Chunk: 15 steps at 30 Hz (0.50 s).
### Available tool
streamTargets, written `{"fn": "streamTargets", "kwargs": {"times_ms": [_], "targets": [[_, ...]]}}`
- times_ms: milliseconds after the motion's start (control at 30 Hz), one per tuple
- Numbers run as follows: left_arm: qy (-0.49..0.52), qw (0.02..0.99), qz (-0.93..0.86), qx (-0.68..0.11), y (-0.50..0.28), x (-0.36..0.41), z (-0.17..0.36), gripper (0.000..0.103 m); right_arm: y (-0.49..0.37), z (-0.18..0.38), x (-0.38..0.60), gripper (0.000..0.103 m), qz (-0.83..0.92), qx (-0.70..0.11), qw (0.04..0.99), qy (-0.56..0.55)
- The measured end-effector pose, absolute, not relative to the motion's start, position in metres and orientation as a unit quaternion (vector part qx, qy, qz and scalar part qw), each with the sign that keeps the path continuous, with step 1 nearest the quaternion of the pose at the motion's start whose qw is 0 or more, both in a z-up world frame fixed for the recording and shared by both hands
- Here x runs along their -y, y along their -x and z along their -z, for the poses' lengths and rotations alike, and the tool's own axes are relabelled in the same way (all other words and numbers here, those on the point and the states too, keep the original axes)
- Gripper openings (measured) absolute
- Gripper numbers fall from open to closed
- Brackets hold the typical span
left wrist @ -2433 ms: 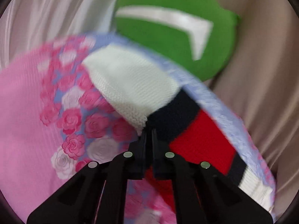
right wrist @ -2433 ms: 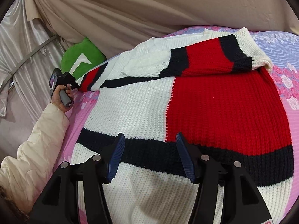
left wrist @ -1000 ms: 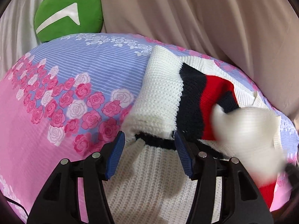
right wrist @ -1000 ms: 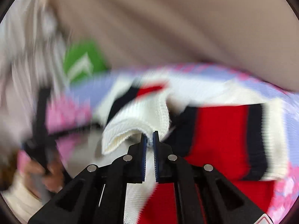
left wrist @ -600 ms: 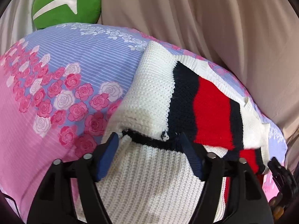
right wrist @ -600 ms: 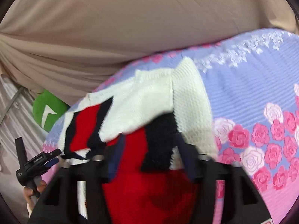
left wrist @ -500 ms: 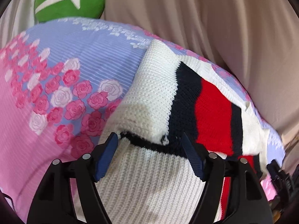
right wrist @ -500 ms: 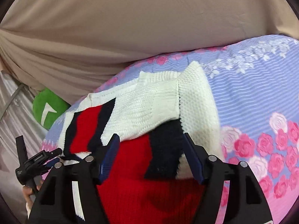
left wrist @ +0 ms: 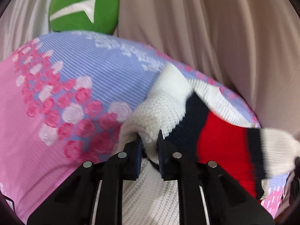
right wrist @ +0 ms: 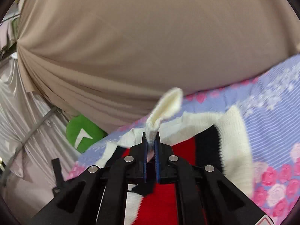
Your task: Fold small clothes
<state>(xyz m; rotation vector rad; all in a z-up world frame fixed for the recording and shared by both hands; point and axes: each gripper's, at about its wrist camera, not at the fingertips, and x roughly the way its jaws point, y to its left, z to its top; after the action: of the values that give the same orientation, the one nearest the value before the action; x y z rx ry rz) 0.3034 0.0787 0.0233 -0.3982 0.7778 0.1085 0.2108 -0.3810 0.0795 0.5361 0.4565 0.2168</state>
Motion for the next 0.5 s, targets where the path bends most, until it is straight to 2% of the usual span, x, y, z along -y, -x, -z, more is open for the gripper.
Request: {"fn": "streamTargets", "kwargs": {"times_ms": [133, 200, 300, 367, 433, 467, 500], "targets": [[0.16, 0.892, -0.054, -0.42, -0.316, -0.068, 0.0, 0.014, -0.243, 0.005, 0.407, 0.006, -0.016, -0.375, 0.886, -0.271], [0.152, 0.893, -0.057, -0.419, -0.309, -0.066, 0.003, 0.014, -0.23, -0.004, 0.41, 0.006, -0.027, -0.348, 0.891, -0.29], [0.147, 0.899, -0.048, -0.41, -0.303, -0.065, -0.005, 0.014, -0.206, -0.048, 0.402, 0.006, -0.05, -0.282, 0.919, -0.273], [0.144, 0.897, -0.049, -0.415, -0.305, -0.065, -0.003, 0.014, -0.211, -0.039, 0.406, 0.006, -0.027, -0.309, 0.915, -0.26], [0.137, 0.894, -0.053, -0.423, -0.31, -0.063, 0.003, 0.015, -0.235, 0.001, 0.417, 0.006, -0.001, -0.387, 0.879, -0.278], [0.134, 0.895, -0.056, -0.421, -0.313, -0.062, 0.006, 0.016, -0.234, 0.008, 0.423, 0.003, -0.007, -0.377, 0.877, -0.297], [0.129, 0.898, -0.057, -0.417, -0.312, -0.06, 0.006, 0.017, -0.226, 0.002, 0.425, 0.005, -0.006, -0.371, 0.878, -0.302]]}}
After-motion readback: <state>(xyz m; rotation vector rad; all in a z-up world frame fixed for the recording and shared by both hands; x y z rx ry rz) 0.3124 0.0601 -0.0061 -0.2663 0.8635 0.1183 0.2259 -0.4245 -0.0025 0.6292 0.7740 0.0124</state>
